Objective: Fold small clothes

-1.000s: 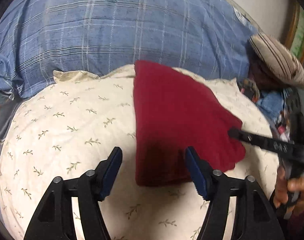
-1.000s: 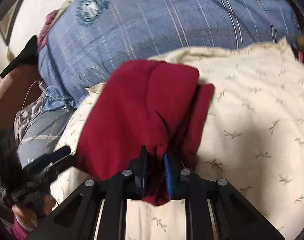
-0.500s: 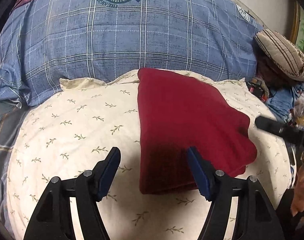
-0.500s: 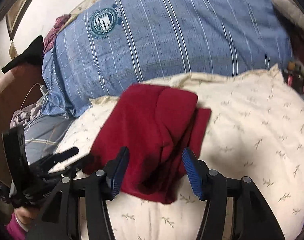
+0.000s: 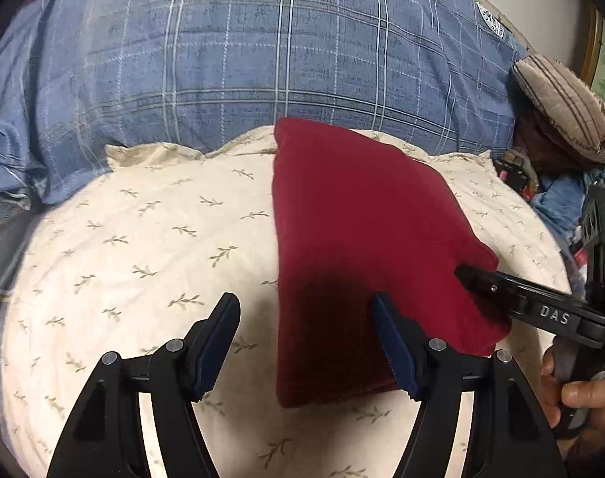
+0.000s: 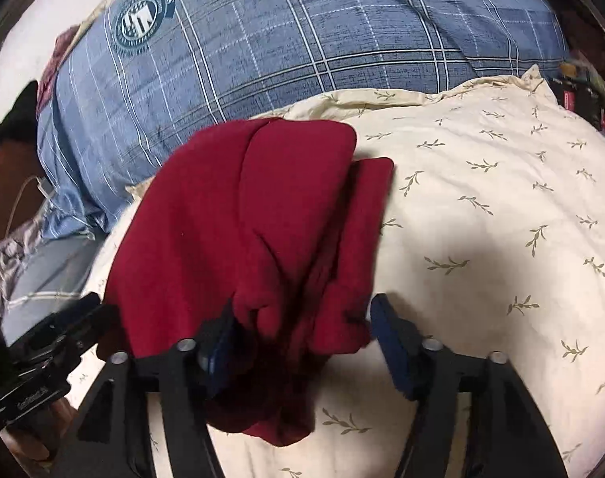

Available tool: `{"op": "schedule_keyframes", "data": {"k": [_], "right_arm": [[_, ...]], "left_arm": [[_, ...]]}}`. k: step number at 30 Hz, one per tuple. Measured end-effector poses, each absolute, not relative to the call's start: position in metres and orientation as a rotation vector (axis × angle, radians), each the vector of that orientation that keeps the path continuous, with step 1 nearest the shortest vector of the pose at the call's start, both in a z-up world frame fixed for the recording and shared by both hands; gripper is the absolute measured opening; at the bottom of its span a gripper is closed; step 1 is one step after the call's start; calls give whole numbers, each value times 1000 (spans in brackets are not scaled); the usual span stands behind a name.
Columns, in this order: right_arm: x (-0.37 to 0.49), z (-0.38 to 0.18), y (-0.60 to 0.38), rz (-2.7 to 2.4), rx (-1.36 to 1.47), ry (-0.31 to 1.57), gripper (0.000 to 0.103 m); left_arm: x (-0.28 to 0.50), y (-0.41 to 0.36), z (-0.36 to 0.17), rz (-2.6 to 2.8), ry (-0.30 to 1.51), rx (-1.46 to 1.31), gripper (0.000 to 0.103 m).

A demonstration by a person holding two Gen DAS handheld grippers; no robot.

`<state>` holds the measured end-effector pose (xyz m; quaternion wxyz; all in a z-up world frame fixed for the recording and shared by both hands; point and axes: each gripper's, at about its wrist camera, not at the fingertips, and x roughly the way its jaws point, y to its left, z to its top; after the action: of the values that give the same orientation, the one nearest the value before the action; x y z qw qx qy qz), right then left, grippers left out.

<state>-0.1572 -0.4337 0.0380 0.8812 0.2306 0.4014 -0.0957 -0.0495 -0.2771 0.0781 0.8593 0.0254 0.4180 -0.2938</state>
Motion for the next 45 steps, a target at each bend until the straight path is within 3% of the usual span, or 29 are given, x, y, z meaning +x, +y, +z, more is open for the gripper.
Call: {"op": "schedule_keyframes", "data": {"k": [6, 8, 13, 15, 16, 21, 28, 35, 43, 45], "right_arm": [[-150, 30, -455, -127, 609, 792, 84], [-144, 29, -458, -115, 609, 773, 85], [-120, 21, -461, -38, 652, 761, 85], [-114, 20, -459, -11, 649, 755, 77], [-110, 21, -456, 8, 642, 761, 70], [-117, 42, -445, 24, 585, 753, 47], [-141, 73, -410, 161, 582, 765, 45], [-170, 55, -376, 100, 487, 915, 54], [-210, 124, -342, 60, 260, 773, 56], [-210, 127, -322, 52, 154, 752, 51]], "left_arm": [[-17, -280, 68, -686, 924, -39, 82], [-8, -284, 63, -697, 939, -47, 88], [8, -294, 49, -740, 963, -69, 92], [14, -299, 44, -768, 983, -94, 89], [17, -302, 41, -789, 997, -104, 80], [12, -301, 51, -819, 980, -90, 60], [-32, -257, 86, -787, 945, -102, 57], [-70, -226, 49, -667, 1001, -28, 59], [-92, -223, 64, -553, 888, 3, 62], [-95, -223, 67, -517, 867, 12, 62]]}}
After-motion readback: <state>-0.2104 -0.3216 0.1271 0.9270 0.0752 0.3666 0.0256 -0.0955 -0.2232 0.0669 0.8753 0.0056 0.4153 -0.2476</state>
